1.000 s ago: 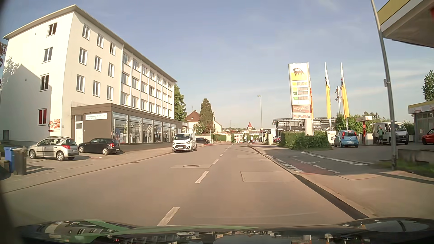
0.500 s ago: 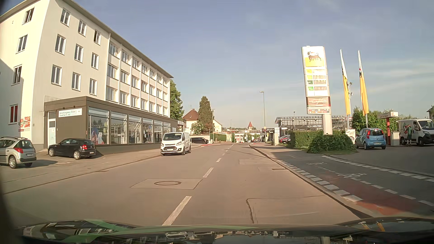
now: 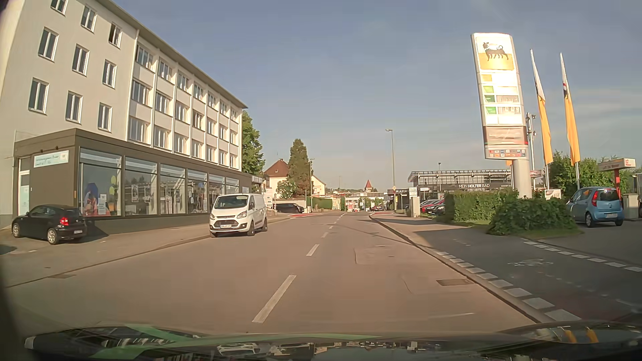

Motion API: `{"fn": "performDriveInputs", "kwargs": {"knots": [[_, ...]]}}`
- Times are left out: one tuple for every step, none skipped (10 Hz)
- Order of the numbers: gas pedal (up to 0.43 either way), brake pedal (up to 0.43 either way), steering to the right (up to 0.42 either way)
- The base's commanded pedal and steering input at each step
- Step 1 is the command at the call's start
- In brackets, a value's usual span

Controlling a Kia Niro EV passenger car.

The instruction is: Follow the waypoints while adhering to traffic rules and regulations

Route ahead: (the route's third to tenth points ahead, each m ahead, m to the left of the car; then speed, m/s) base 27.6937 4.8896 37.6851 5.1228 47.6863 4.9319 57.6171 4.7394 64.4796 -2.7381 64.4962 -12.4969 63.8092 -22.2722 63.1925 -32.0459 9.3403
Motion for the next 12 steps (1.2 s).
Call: {"fn": "performDriveInputs", "kwargs": {"knots": [[0.0, 0.0, 0.004], [0.0, 0.0, 0.004], [0.0, 0.0, 0.004], [0.0, 0.0, 0.004], [0.0, 0.0, 0.004], [0.0, 0.0, 0.004], [0.0, 0.0, 0.004], [0.0, 0.0, 0.003], [0.0, 0.0, 0.003], [0.0, 0.0, 0.002], [0.0, 0.0, 0.002], [0.0, 0.0, 0.002]]}}
